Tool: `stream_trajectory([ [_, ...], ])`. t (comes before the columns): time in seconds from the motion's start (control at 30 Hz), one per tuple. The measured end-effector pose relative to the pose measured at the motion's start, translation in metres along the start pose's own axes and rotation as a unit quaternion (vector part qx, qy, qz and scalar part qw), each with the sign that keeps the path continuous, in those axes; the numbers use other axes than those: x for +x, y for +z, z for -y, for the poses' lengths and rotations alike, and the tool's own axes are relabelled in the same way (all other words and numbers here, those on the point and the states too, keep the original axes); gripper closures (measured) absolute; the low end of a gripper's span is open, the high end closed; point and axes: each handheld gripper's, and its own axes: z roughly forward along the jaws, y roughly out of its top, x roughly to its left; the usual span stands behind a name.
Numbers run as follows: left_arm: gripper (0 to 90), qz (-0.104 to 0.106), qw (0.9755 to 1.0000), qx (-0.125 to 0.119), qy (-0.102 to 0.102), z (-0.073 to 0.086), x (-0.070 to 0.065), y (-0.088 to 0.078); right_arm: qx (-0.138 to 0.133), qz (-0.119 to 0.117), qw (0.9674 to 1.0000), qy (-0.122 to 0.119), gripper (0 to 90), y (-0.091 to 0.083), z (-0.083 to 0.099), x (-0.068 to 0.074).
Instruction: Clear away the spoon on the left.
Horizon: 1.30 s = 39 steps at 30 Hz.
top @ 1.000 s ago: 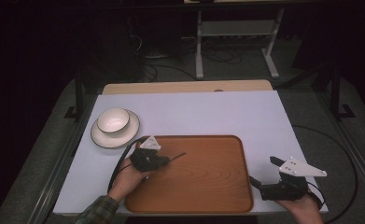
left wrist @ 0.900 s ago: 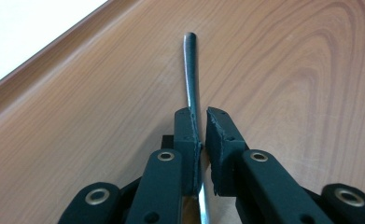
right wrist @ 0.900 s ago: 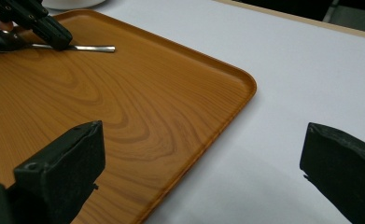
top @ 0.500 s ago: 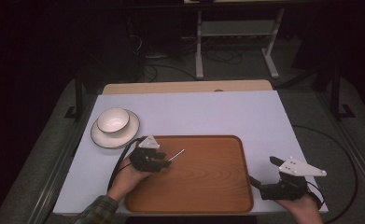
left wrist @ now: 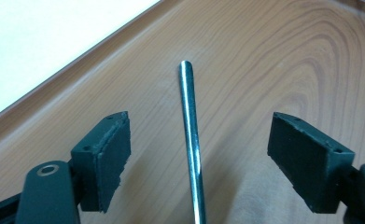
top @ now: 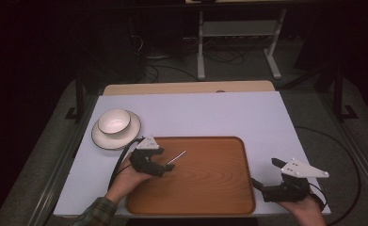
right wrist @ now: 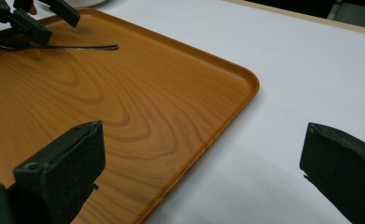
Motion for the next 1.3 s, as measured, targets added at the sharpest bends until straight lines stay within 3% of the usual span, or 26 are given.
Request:
stream_trajectory([
  [0.33, 16.7, 0.007, 0.9997, -0.022, 0.000, -0.001, -0.003, -0.015, 0.001, -0.001, 1.0000, -0.004, 0.0, 0.000, -0.001, 0.003],
  [0.6, 16.2, -0.012, 0.9992, -0.037, 0.003, 0.007, -0.001, -0.043, 0.001, -0.008, 0.9999, -0.007, 0.0, 0.001, -0.002, 0.005],
  [1.03, 15.4, -0.032, 0.9945, -0.100, -0.011, 0.032, 0.002, -0.088, -0.006, -0.009, 0.9999, -0.005, 0.0, 0.001, -0.004, 0.004],
  [1.3, 15.4, -0.042, 0.9923, -0.114, -0.022, 0.052, 0.004, -0.109, -0.011, -0.008, 0.9999, -0.002, 0.0, 0.000, -0.007, 0.005],
])
